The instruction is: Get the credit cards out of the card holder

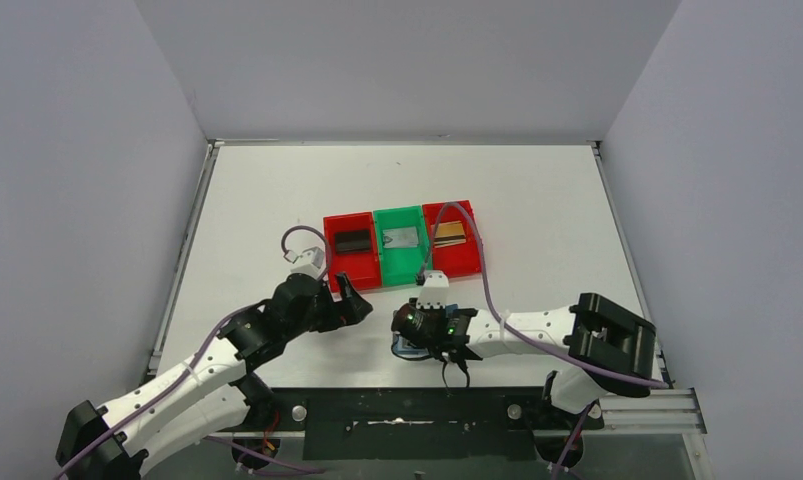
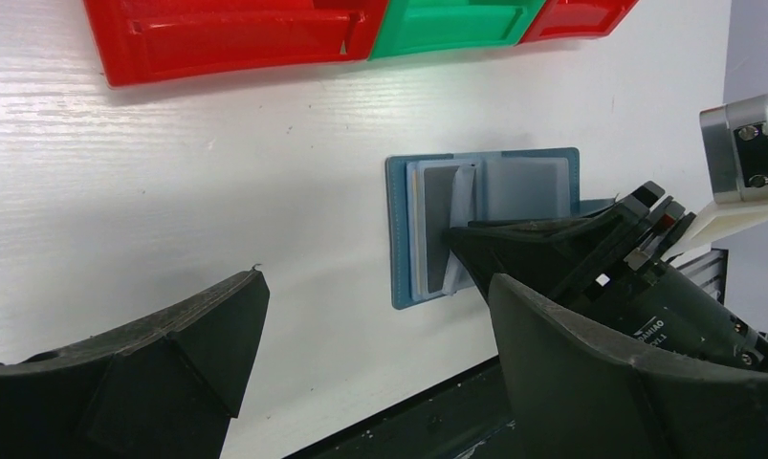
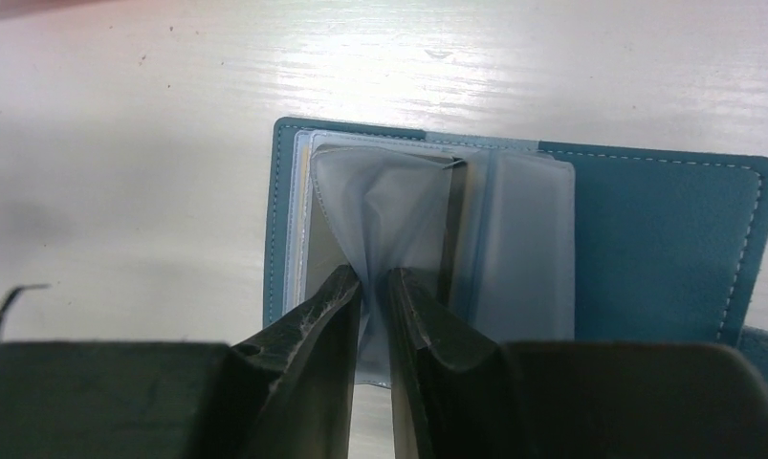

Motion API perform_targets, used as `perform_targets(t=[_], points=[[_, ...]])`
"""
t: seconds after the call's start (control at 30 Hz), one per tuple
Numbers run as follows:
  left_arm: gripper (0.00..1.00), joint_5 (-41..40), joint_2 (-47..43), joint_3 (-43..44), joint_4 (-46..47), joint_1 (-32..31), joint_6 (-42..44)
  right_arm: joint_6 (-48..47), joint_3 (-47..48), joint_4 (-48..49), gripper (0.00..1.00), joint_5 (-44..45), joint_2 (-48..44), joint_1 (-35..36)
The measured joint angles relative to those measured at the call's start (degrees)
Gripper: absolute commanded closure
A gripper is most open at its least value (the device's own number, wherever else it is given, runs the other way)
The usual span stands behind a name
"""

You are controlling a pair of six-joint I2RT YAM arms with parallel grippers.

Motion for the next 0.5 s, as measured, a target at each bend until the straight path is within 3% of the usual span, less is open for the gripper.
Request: perform_targets(t=[0.2, 0.5], points=[[0.13, 1.68, 3.23, 0.00, 2.54, -1.42, 0.15, -0.04, -4.66, 4.57, 0.84, -2.40, -4.52, -1.36], [0.14, 3.37, 8.68, -0.02, 10.58, -5.86, 0.00, 2.12, -19.45, 18.78, 0.81, -8.61, -16.04, -7.26]])
